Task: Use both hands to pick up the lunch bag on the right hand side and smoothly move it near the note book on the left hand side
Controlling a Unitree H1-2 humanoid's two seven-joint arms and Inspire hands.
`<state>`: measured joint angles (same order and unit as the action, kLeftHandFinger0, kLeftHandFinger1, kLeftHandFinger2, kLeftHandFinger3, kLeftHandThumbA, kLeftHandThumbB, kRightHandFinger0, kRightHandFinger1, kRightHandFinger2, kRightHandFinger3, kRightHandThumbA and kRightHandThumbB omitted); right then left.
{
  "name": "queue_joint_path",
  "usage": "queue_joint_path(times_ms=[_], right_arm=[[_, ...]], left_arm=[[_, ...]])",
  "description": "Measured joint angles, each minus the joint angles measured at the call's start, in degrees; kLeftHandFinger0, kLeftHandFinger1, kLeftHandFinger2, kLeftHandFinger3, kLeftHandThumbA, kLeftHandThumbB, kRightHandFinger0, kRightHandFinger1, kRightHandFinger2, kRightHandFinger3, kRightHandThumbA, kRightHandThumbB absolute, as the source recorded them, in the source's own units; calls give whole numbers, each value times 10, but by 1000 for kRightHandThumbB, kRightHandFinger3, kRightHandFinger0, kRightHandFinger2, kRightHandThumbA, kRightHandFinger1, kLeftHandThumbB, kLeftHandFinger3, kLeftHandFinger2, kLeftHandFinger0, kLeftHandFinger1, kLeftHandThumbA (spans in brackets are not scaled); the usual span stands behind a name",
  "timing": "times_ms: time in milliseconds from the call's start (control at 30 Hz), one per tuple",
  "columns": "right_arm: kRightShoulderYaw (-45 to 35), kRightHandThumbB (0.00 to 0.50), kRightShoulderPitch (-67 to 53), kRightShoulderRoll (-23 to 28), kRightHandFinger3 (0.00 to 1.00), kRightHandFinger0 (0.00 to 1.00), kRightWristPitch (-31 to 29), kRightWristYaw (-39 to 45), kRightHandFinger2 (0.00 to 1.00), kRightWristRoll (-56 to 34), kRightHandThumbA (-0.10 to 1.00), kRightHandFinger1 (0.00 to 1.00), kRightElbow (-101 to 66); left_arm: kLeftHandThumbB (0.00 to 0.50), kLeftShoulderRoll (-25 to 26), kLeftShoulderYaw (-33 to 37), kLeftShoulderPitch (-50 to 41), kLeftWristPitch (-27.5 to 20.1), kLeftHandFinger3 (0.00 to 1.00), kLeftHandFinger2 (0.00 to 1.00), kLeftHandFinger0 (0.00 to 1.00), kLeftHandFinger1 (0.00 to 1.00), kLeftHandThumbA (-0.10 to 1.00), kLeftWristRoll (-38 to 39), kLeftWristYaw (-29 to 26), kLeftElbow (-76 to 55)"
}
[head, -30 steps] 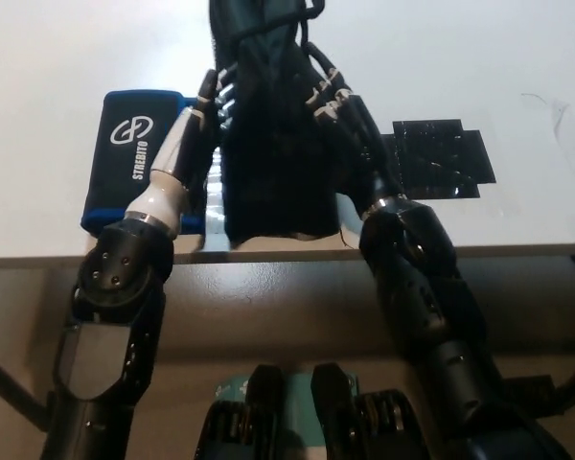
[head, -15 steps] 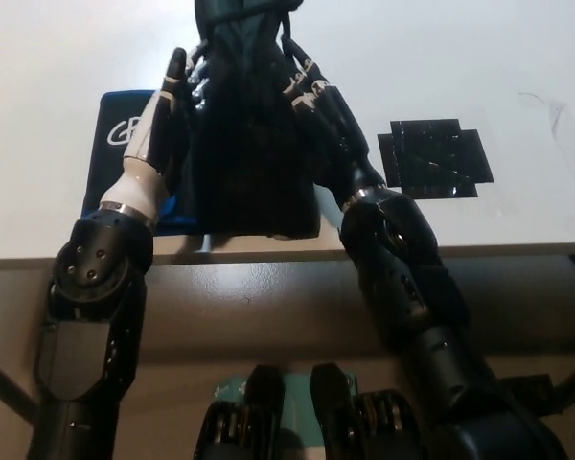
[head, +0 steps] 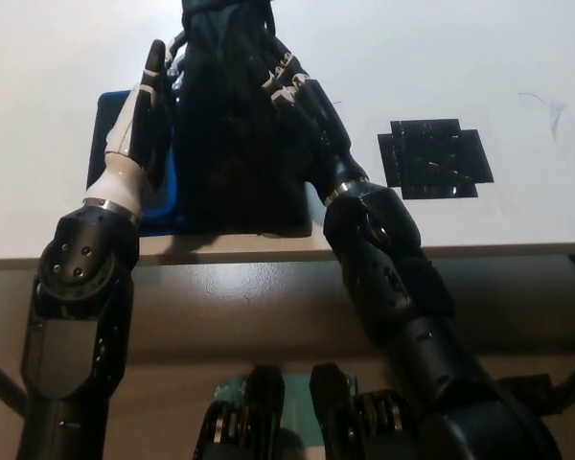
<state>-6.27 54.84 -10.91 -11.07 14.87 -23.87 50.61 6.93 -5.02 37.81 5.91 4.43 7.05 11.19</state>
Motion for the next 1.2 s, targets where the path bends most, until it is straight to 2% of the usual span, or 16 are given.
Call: queue_joint_path(times_ms=[67, 100, 267, 300, 333, 400, 433, 467, 567, 600, 667, 733, 867, 967, 1200], right_arm=[[-2, 376, 0, 0, 1000, 1000, -1, 0, 1000, 0, 1000, 1000, 1], [-3, 389, 0, 0, 1000, 1000, -2, 0, 1000, 0, 1000, 1000, 1], [9, 391, -3, 11, 1000, 1000, -22, -18, 1000, 31, 1000, 1000, -3], [13, 440, -5, 15, 1000, 1000, -25, -23, 1000, 40, 1000, 1000, -6], [18, 450, -10, 22, 1000, 1000, -29, -30, 1000, 52, 1000, 1000, -15], [22, 413, -19, 33, 1000, 1000, -31, -42, 1000, 70, 1000, 1000, -32], [24, 407, -27, 42, 1000, 1000, -32, -50, 1000, 81, 1000, 1000, -48], [26, 400, -34, 49, 1000, 1000, -33, -53, 1000, 87, 1000, 1000, -60], [26, 402, -52, 74, 1000, 1000, -33, -62, 1000, 102, 1000, 1000, -98], [25, 397, -67, 91, 1000, 1000, -32, -64, 1000, 106, 1000, 1000, -124], [25, 385, -86, 110, 1000, 1000, -31, -64, 1000, 111, 1000, 1000, -159], [24, 399, -109, 128, 1000, 1000, -28, -64, 1000, 113, 1000, 1000, -189], [20, 378, -156, 157, 1000, 1000, -19, -64, 1000, 114, 1000, 1000, -247], [15, 375, -198, 177, 1000, 1000, -11, -64, 1000, 114, 1000, 1000, -296], [-4, 384, -295, 206, 1000, 1000, -3, -64, 1000, 110, 1000, 1000, -393]], left_arm=[[418, 1, 1, 0, 1, 1000, 1000, 1000, 1000, 1000, 0, 0, 1], [433, 2, 1, 1, 3, 1000, 1000, 1000, 1000, 1000, 1, 1, 1], [415, 25, 11, 5, 16, 1000, 1000, 1000, 1000, 1000, 1, 11, 1], [395, 31, 13, 5, 17, 1000, 1000, 1000, 1000, 1000, 1, 15, 1], [394, 40, 15, 5, 17, 1000, 1000, 1000, 1000, 1000, 1, 20, 1], [392, 57, 17, 4, 17, 1000, 1000, 1000, 1000, 1000, 0, 26, 1], [418, 71, 17, 3, 17, 1000, 1000, 1000, 1000, 1000, -1, 30, 1], [422, 81, 18, 1, 17, 1000, 1000, 1000, 1000, 1000, -1, 34, 1], [432, 108, 17, -6, 17, 1000, 1000, 1000, 1000, 1000, -2, 41, 0], [463, 125, 16, -13, 17, 1000, 1000, 1000, 1000, 1000, -2, 44, -2], [476, 140, 13, -23, 17, 1000, 1000, 1000, 1000, 1000, -3, 47, -8], [471, 153, 10, -35, 17, 1000, 1000, 1000, 1000, 1000, -2, 50, -15], [425, 167, 5, -65, 17, 1000, 1000, 1000, 1000, 1000, -2, 52, -35], [369, 173, 1, -91, 17, 1000, 1000, 1000, 1000, 1000, 0, 56, -55], [378, 179, -25, -169, 17, 1000, 1000, 1000, 1000, 1000, 11, 64, -115]])
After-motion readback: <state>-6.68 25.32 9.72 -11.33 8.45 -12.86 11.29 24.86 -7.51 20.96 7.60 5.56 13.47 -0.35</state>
